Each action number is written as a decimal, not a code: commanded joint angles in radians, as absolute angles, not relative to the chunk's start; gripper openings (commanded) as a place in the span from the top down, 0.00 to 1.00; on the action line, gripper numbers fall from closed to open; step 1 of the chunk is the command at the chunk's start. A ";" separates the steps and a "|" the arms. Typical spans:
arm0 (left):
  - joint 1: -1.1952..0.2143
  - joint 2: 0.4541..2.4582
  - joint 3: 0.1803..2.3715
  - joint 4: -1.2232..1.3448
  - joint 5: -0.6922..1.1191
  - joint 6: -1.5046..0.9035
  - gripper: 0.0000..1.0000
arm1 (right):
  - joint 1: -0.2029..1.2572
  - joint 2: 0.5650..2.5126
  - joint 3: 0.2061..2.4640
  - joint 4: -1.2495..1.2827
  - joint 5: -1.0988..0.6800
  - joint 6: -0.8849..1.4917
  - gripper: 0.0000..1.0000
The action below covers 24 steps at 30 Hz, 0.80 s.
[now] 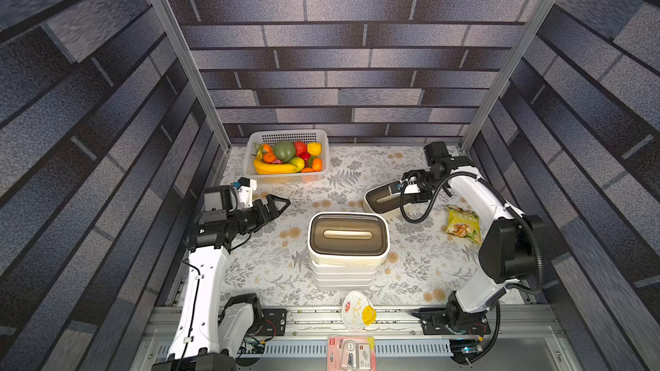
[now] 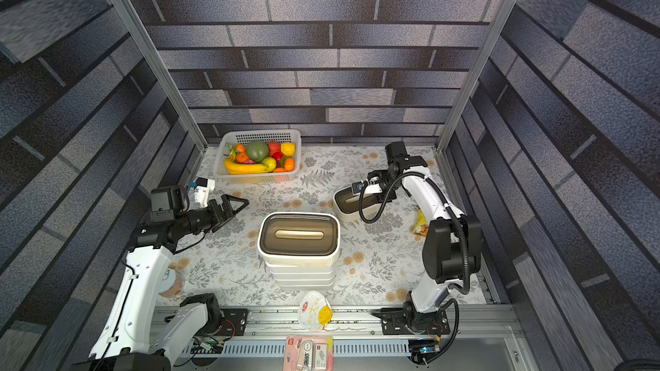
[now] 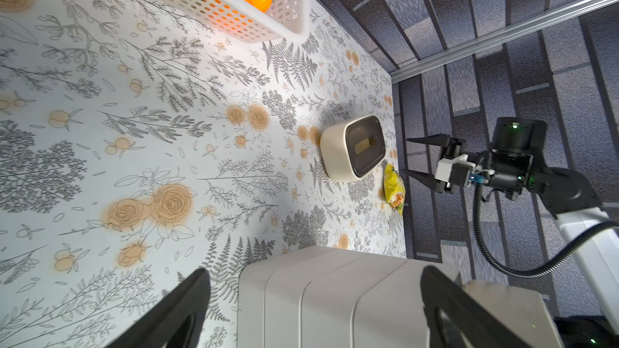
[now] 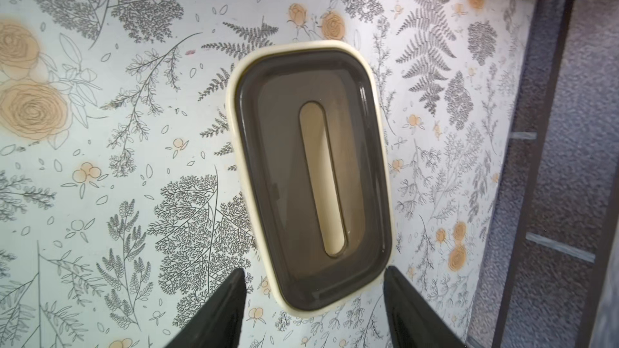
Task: Stack the tissue boxes
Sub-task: Pick up the tissue box from the center of the board.
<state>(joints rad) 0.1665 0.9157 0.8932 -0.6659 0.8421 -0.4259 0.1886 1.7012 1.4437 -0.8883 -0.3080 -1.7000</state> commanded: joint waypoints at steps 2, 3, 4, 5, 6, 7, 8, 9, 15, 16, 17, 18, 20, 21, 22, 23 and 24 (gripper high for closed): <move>0.172 0.964 0.856 -0.591 0.916 -0.463 0.00 | 0.223 1.751 1.454 -0.954 -0.294 -1.750 0.33; 0.172 0.969 0.851 -0.581 0.913 -0.468 0.00 | 0.229 1.761 1.458 -0.957 -0.295 -1.746 0.33; 0.172 0.972 0.846 -0.572 0.908 -0.471 0.00 | 0.234 1.774 1.464 -0.968 -0.288 -1.745 0.33; 0.172 0.972 0.844 -0.568 0.908 -0.471 0.00 | 0.240 1.786 1.470 -0.976 -0.276 -1.744 0.34; 0.172 0.971 0.845 -0.572 0.907 -0.470 0.00 | 0.242 1.796 1.473 -0.983 -0.270 -1.745 0.34; 0.172 0.969 0.847 -0.579 0.906 -0.463 0.00 | 0.244 1.806 1.476 -0.983 -0.267 -1.744 0.34; 0.172 0.967 0.848 -0.590 0.904 -0.454 0.00 | 0.243 1.814 1.475 -0.981 -0.266 -1.740 0.34; 0.172 0.966 0.850 -0.600 0.902 -0.445 0.00 | 0.244 1.820 1.477 -0.977 -0.266 -1.738 0.34; 0.173 0.973 0.847 -0.617 0.902 -0.429 0.00 | 0.245 1.879 1.524 -1.000 -0.251 -1.697 0.35; 0.172 0.973 0.845 -0.615 0.902 -0.430 0.00 | 0.245 1.885 1.525 -0.992 -0.244 -1.692 0.35; 0.171 0.973 0.844 -0.613 0.880 -0.431 0.00 | 0.245 1.890 1.527 -0.986 -0.244 -1.687 0.35; 0.172 0.973 0.842 -0.611 0.873 -0.431 0.00 | 0.245 1.894 1.529 -0.982 -0.246 -1.682 0.35; 0.171 0.976 0.842 -0.611 0.871 -0.431 0.00 | 0.245 1.908 1.545 -0.995 -0.254 -1.677 0.35; 0.172 0.977 0.841 -0.609 0.870 -0.430 0.00 | 0.245 1.915 1.553 -1.005 -0.252 -1.675 0.36; 0.171 0.978 0.841 -0.609 0.870 -0.431 0.00 | 0.245 1.924 1.560 -1.015 -0.251 -1.675 0.36; 0.171 0.979 0.841 -0.610 0.868 -0.430 0.00 | 0.245 1.929 1.562 -1.016 -0.249 -1.673 0.37; 0.172 0.980 0.841 -0.609 0.868 -0.430 0.00 | 0.245 1.930 1.559 -1.009 -0.245 -1.670 0.37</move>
<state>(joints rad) 0.1665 0.9791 0.8516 -0.6090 0.8803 -0.4526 0.2447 1.9079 1.5375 -0.9646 -0.2436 -1.6863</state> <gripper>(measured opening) 0.997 0.634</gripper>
